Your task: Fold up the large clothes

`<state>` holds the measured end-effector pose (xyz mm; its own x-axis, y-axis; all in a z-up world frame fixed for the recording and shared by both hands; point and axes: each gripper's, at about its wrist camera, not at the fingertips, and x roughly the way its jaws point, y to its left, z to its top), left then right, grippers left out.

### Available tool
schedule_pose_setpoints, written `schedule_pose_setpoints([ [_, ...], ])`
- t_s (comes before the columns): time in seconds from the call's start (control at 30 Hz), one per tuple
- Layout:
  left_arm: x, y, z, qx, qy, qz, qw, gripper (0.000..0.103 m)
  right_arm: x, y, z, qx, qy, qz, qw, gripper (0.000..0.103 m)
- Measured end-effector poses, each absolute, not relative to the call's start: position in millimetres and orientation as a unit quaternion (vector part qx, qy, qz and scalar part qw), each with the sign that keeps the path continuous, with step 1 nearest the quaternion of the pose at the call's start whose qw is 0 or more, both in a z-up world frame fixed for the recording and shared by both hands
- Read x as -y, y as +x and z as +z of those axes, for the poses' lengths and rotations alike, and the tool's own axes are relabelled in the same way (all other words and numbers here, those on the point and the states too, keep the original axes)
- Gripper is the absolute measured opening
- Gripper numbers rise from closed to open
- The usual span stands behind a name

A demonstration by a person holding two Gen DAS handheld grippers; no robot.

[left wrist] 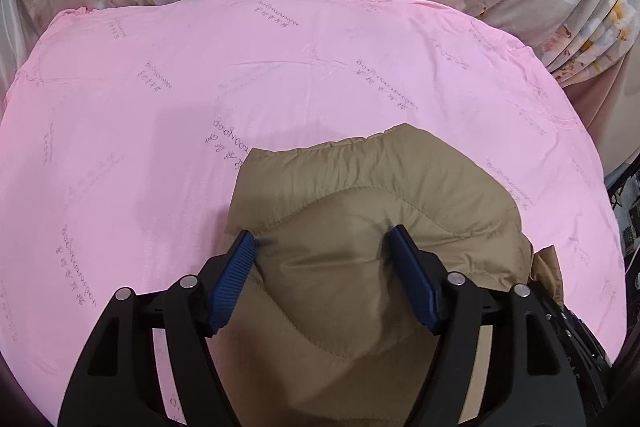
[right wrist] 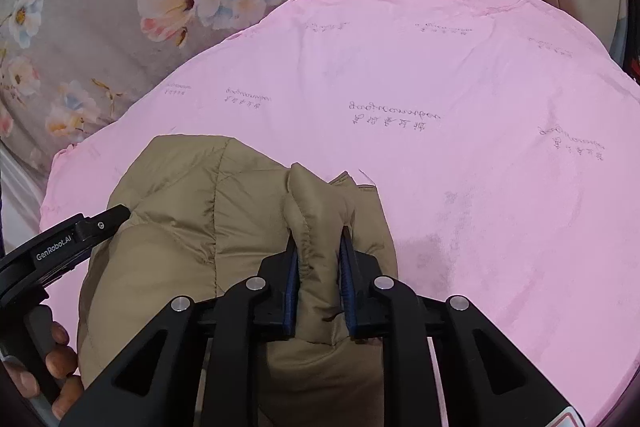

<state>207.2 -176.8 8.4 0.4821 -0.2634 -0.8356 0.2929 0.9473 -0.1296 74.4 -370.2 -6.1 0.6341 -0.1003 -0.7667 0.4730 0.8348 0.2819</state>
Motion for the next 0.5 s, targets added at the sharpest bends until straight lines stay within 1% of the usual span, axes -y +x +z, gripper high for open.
schedule_pose_setpoints([
  [0.17,183,205,-5,-0.469,0.029,-0.150,0.870,0.073,366,80,-18,-0.394,0.205,-0.174,0.879,0.021],
  [0.5,191,206,-20,-0.448,0.038,-0.138,0.882,0.075,375,83,-37,-0.386,0.221,-0.159,0.882,0.026],
])
